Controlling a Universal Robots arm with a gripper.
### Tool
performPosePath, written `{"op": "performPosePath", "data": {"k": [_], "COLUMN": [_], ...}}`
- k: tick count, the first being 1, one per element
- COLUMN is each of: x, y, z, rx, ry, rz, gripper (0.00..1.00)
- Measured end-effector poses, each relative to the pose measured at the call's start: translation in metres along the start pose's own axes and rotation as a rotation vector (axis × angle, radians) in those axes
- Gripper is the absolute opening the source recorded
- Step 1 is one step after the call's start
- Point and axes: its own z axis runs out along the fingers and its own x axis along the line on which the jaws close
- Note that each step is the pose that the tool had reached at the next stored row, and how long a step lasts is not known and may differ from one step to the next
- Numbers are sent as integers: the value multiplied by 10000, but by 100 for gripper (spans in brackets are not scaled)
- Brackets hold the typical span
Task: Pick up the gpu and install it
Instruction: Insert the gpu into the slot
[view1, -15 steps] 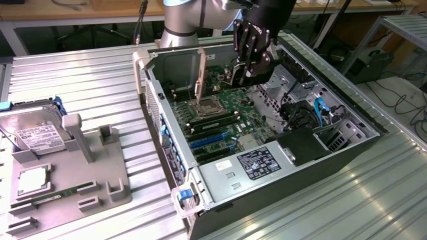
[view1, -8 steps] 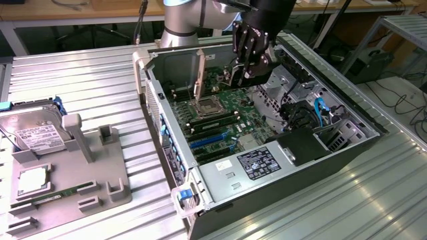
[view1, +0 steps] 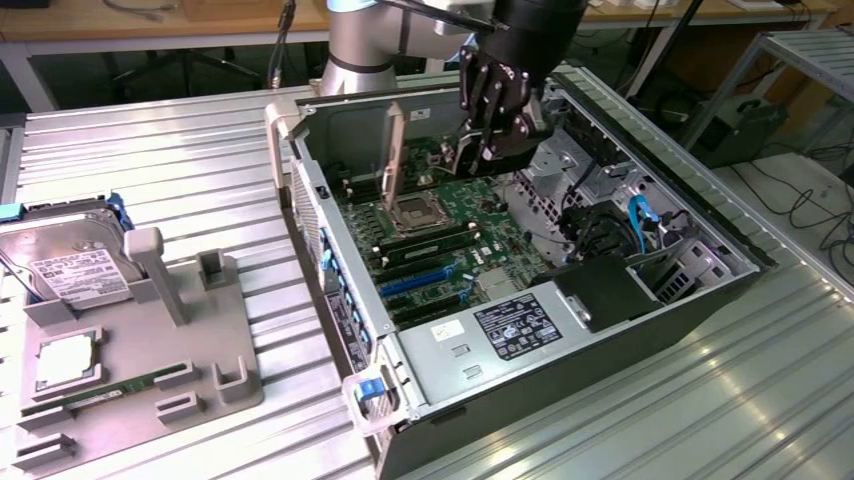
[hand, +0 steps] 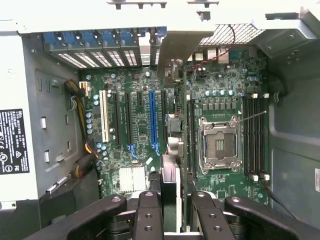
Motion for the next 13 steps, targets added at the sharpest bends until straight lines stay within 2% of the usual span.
{"op": "performPosePath", "data": {"k": [13], "x": [5], "y": [46], "z": [56], "rx": [0], "ry": [-4], "rz": [-3], "gripper": [28]}}
